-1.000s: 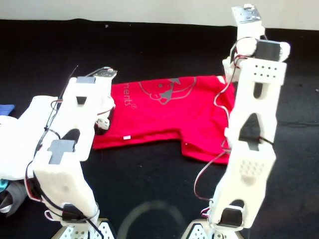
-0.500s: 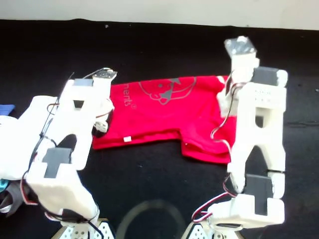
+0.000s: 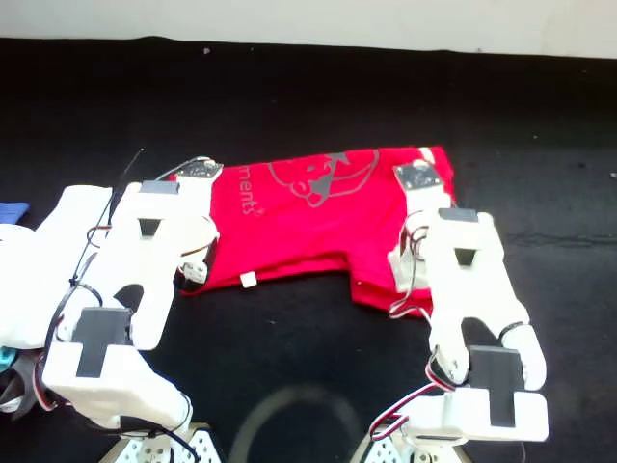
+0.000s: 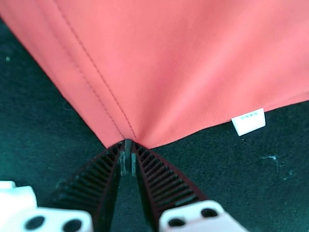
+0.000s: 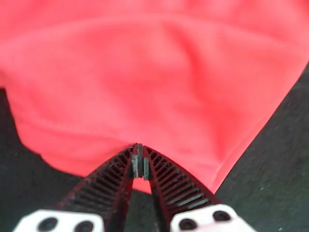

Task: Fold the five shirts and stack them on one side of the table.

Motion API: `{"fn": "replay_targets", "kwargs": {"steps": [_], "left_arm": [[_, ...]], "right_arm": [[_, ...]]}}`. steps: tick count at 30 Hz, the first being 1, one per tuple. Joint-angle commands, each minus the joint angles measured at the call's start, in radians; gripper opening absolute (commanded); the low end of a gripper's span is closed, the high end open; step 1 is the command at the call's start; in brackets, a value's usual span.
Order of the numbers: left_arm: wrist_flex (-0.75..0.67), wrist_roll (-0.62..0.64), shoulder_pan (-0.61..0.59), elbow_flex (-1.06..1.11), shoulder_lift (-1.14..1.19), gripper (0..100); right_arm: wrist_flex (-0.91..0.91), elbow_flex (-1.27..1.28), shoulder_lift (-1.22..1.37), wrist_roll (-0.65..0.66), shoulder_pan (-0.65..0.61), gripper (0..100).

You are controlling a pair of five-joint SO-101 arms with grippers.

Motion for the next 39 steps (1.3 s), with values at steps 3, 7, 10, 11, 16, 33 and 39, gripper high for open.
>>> {"fn": "replay_targets", "kwargs": {"steps": [3,7,10,11,16,33,39], "left_arm": [[-0.021,0.009,0.001,0.007,-0.012,1],[-0.141,0.009,-0.005,0.047,-0.012,1],[-0.216,0.011,0.001,0.085,-0.016,1],[-0.218,0.011,0.001,0.088,-0.016,1],[-0.221,0.011,-0.001,0.090,-0.016,1],[-0.227,0.012,0.001,0.094,-0.016,1],[-0.230,0.080,-0.005,0.094,-0.016,1]], "right_arm": [[-0.005,0.008,-0.085,0.002,-0.004,0.7],[-0.005,0.015,-0.199,0.002,-0.022,0.7],[-0.005,0.016,-0.255,0.002,-0.059,0.7],[-0.007,0.016,-0.259,0.002,-0.079,0.7],[-0.090,0.048,-0.173,-0.003,-0.189,0.7],[-0.051,0.077,-0.035,0.152,0.033,0.7],[-0.038,0.044,-0.088,0.149,0.090,0.7]]}}
